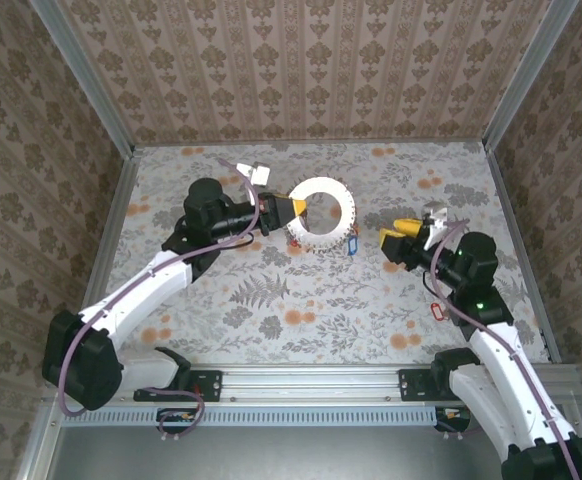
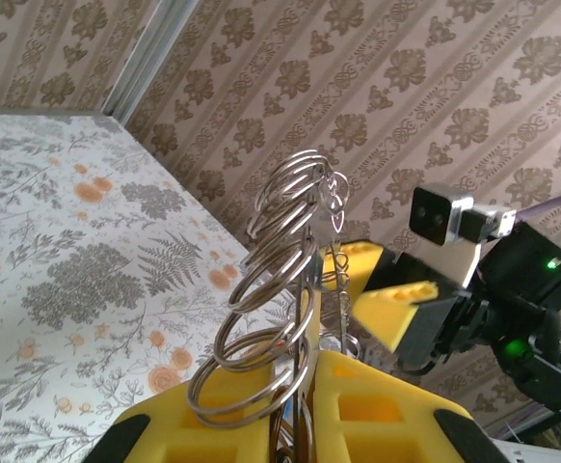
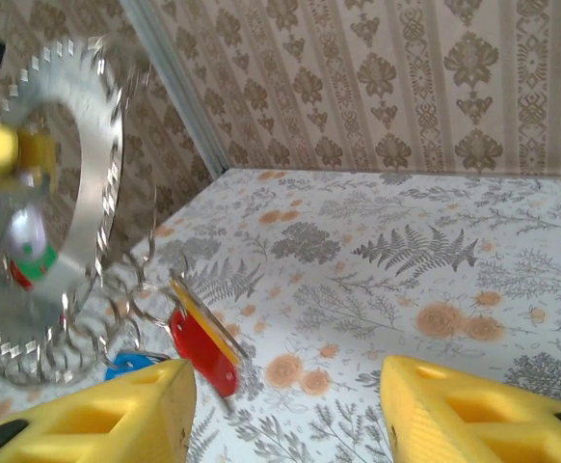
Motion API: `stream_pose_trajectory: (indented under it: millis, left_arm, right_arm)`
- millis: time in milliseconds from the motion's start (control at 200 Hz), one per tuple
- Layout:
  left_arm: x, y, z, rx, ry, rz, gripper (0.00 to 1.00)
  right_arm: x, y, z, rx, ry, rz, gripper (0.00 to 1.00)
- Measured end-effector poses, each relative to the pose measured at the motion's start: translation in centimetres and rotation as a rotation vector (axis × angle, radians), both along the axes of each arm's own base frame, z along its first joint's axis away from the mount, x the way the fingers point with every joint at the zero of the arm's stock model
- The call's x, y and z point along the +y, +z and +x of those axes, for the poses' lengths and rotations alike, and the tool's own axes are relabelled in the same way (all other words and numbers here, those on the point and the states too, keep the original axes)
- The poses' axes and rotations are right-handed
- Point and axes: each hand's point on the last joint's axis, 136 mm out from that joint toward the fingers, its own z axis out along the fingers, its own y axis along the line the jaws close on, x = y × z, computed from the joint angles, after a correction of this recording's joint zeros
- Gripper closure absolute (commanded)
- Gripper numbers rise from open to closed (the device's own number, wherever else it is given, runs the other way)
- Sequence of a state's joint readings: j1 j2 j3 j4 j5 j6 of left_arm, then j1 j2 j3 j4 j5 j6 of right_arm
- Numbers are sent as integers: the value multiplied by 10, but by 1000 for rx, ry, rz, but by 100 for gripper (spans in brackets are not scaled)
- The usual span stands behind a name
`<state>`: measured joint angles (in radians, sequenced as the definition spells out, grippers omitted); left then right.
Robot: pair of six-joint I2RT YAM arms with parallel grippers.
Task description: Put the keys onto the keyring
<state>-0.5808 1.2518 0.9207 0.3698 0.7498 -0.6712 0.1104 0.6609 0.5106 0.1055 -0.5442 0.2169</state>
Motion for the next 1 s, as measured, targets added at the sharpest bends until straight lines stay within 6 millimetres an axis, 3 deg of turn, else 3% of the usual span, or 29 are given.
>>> stream_pose_trajectory:
  millis: [190,395,690,1000]
  left_arm:
    - [-2,11,-4,-28,-28,0,100]
    - [0,7,0,-17,-29,6,100]
    - [2,12,8,-23,-13,6,100]
    - [3,17,10,-39,-9,4,100]
  right_arm:
    - [22,8,-21,-180,93,-120,61]
    - [44,-8,-37,-334,167,-275,69]
    - [65,2,-45,-527,195,-404,78]
    - [82,-6,-37,-550,223,-443,79]
